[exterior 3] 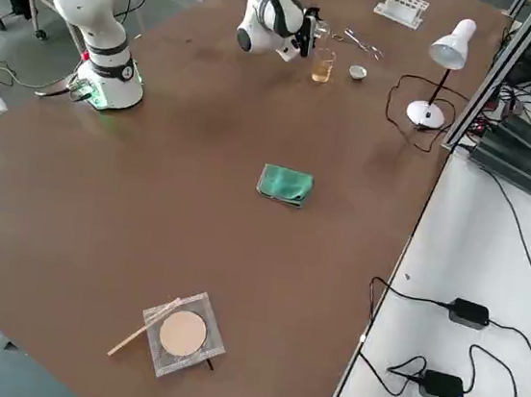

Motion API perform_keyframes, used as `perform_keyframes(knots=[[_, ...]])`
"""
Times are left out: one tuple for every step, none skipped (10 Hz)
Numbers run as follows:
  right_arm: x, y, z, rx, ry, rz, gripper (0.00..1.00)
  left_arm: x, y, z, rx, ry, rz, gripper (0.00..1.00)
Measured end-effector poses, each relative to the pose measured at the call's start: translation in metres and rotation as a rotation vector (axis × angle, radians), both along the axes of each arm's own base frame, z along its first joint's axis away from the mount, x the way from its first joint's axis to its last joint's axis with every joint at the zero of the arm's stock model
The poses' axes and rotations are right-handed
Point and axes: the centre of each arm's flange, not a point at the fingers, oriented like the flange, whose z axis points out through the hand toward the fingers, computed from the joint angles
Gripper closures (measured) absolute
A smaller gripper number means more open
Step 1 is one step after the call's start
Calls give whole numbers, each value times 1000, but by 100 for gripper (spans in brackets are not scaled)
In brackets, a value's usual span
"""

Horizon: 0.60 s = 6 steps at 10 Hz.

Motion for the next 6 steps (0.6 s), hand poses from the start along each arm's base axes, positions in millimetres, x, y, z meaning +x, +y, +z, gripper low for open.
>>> perform_keyframes(knots=[[2,1,1,0,8,-5,59,-1,0,-4,-4,-2,0,79],[3,1,3,3,13,-9,59,-2,0,-9,-7,-4,0,79],[5,2,4,8,23,-12,59,-3,0,-17,-7,-5,-6,79],[6,3,5,12,29,-14,59,-4,0,-24,-12,-2,-5,79],[7,4,6,14,32,-17,59,-4,1,-32,-19,-7,0,79],[9,4,7,11,39,-20,59,-3,2,-37,-22,-17,2,79]])
